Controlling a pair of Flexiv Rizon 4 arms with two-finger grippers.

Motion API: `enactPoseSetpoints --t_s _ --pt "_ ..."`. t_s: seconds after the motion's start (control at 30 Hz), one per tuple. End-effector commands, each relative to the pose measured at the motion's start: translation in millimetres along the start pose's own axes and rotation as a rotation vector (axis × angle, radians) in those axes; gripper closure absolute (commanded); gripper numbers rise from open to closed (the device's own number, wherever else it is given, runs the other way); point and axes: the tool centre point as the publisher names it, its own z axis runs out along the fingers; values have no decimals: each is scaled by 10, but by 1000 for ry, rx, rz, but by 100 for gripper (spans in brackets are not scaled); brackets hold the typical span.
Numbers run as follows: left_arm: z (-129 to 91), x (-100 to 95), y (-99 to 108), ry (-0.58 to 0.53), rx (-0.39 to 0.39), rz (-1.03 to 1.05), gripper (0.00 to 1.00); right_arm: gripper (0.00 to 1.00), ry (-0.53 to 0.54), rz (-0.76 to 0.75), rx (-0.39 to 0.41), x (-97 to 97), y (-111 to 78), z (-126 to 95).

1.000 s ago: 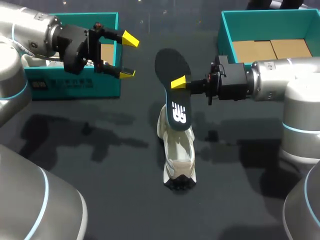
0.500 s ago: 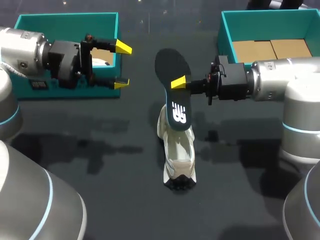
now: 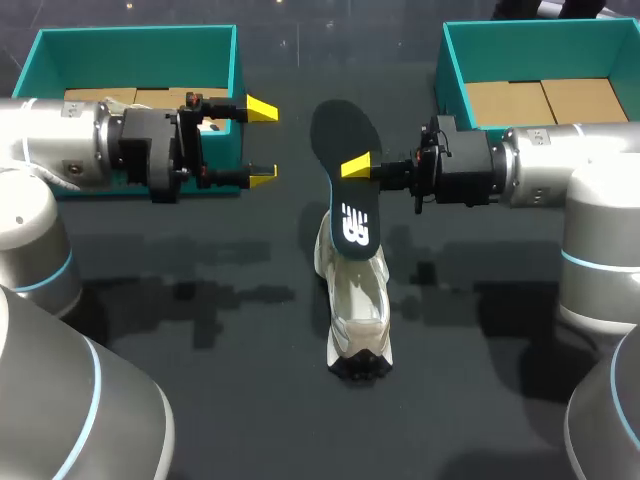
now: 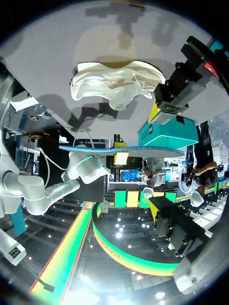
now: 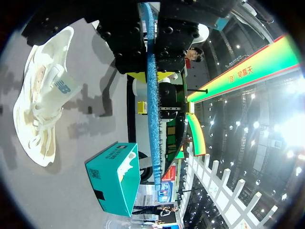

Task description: Take the shoe out of the shoebox, open the shoe tongue, remove and reinsert the insole, then place the shoe into the shoebox

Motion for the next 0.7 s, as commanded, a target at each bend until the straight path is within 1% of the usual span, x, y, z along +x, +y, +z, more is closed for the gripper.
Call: enactPoseSetpoints --t_s 0.03,0.27,0.33,0.37,0.4,0.47,0.5,0.53,0.7 --pt "174 62 30 -29 -10 4 0 100 20 -2 -15 -50 -49 81" --pt "330 111 70 -57 -7 -22 0 100 35 -11 -19 -69 -68 146" --pt "361 128 75 -57 -15 -25 11 100 32 -15 -19 -79 -69 168" --pt "374 136 74 -58 -13 -30 19 100 32 -15 -19 -83 -69 178" --pt "391 145 72 -56 -15 -30 23 100 35 -15 -18 -86 -76 200" --pt "428 164 67 -45 -16 -29 27 100 36 -14 -19 -90 -88 238" --pt "448 176 63 -38 -20 -20 40 100 37 -14 -16 -91 -91 253" --pt "464 184 60 -38 -19 -22 49 100 37 -16 -15 -93 -93 265" --pt "535 227 34 -24 -25 -15 51 100 26 -23 -18 -109 -99 300"
